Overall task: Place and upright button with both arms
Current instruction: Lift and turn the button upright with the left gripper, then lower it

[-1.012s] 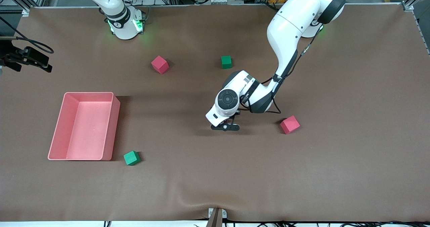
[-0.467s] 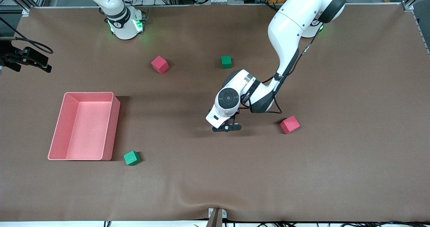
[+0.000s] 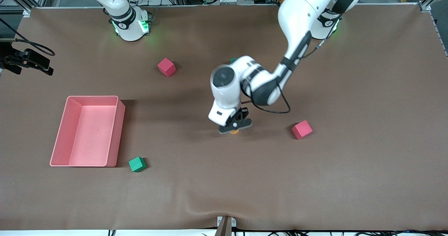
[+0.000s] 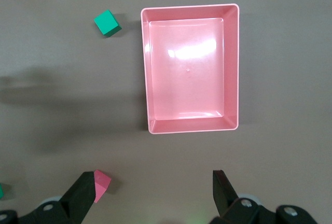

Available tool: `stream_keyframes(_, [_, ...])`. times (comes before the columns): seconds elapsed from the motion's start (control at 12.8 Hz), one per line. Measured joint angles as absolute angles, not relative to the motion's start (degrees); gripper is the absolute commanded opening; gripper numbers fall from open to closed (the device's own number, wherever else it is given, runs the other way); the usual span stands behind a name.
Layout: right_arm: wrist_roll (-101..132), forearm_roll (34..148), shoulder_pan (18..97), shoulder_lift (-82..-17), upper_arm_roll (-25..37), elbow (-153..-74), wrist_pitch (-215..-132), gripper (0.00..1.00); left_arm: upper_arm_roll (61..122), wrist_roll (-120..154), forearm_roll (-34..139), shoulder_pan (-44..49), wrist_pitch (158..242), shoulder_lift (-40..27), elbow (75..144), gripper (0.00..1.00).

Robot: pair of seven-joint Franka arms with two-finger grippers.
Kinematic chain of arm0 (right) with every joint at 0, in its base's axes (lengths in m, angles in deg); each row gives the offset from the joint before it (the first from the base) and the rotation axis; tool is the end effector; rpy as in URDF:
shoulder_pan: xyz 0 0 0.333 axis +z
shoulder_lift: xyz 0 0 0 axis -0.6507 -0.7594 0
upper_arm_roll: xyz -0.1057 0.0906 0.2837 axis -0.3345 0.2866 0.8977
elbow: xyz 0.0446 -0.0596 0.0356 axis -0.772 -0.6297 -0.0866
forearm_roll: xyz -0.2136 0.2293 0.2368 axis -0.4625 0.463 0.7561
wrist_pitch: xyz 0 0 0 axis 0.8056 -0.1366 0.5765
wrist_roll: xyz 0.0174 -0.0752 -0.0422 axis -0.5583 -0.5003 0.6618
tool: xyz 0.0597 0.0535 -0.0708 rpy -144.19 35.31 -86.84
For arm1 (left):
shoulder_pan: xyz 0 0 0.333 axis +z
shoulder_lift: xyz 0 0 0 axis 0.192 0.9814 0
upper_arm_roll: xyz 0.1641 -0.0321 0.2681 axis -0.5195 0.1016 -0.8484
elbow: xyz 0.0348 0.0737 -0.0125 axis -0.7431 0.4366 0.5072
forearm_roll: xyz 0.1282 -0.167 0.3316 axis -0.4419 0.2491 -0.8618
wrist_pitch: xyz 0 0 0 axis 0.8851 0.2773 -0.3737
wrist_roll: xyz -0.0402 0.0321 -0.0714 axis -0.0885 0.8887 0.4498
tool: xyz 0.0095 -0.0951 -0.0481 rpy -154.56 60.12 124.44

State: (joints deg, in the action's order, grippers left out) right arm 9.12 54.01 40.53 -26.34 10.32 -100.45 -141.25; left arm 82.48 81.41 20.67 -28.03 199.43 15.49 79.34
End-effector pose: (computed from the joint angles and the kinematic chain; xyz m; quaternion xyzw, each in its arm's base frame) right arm 0.5432 -0.0106 0.6487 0.9995 -0.0234 -0.0233 0.0013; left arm 0.5442 -0.5268 0.2825 -0.9844 -0.1296 -0.1029 0.0594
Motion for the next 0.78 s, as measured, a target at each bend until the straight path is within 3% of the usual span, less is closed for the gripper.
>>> stream_keyframes(0.39, [9.1, 54.0, 40.5, -26.4, 10.2, -100.7, -141.2, 1.00, 82.3, 101.5, 1.2, -33.4, 199.5, 17.1, 81.1, 0.00])
stream_keyframes(0.78, [9.1, 54.0, 40.6, -26.4, 10.3, -100.7, -141.4, 1.00, 82.2, 140.3, -29.4, -42.7, 199.5, 22.4, 83.7, 0.00])
